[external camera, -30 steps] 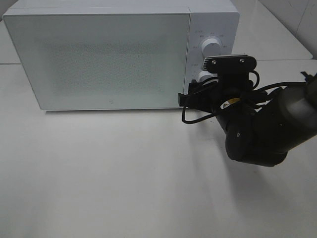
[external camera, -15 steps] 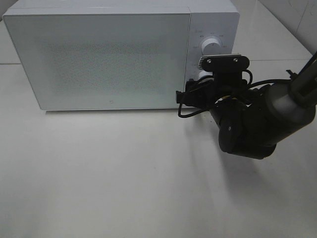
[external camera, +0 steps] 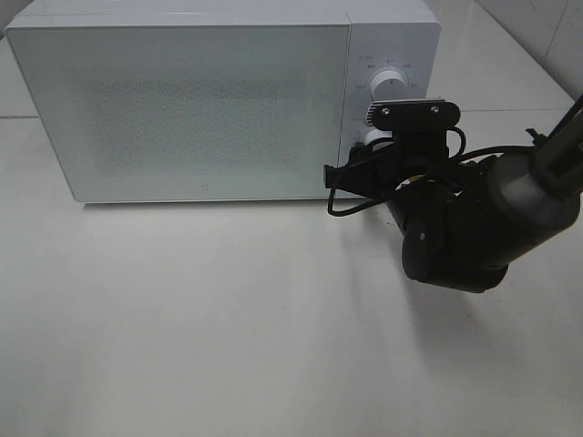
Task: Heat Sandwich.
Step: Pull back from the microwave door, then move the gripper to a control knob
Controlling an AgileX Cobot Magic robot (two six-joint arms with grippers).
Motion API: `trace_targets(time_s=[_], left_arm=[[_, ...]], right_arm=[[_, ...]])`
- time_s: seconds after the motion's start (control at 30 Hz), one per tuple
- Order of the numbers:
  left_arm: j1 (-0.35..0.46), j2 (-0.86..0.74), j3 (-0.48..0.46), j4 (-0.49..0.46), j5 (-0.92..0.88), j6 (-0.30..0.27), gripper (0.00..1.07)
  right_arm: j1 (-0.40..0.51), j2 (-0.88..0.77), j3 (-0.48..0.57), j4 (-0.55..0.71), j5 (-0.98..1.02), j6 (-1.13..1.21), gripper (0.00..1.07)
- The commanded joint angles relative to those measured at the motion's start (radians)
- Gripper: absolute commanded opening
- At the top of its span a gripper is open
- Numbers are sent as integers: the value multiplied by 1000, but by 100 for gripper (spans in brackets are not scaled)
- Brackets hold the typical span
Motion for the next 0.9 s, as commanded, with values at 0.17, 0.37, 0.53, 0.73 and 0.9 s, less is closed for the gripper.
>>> trace_targets(time_s=[0.17, 0.37, 0.53, 0.73, 0.9], left_arm=[[5, -26, 1, 1, -10, -4, 101], [5, -26, 1, 1, -10, -4, 101], [5, -26, 1, 1, -10, -4, 101], [5, -26, 1, 1, -10, -4, 101], [5, -26, 1, 1, -10, -4, 101]], right_arm=[[-6, -8, -13, -30, -52, -7, 32], [-6, -8, -13, -30, -53, -9, 10], [-6, -8, -13, -30, -53, -9, 9], [-6, -8, -13, -32, -53, -2, 10], [-6, -8, -13, -32, -63, 36, 11]])
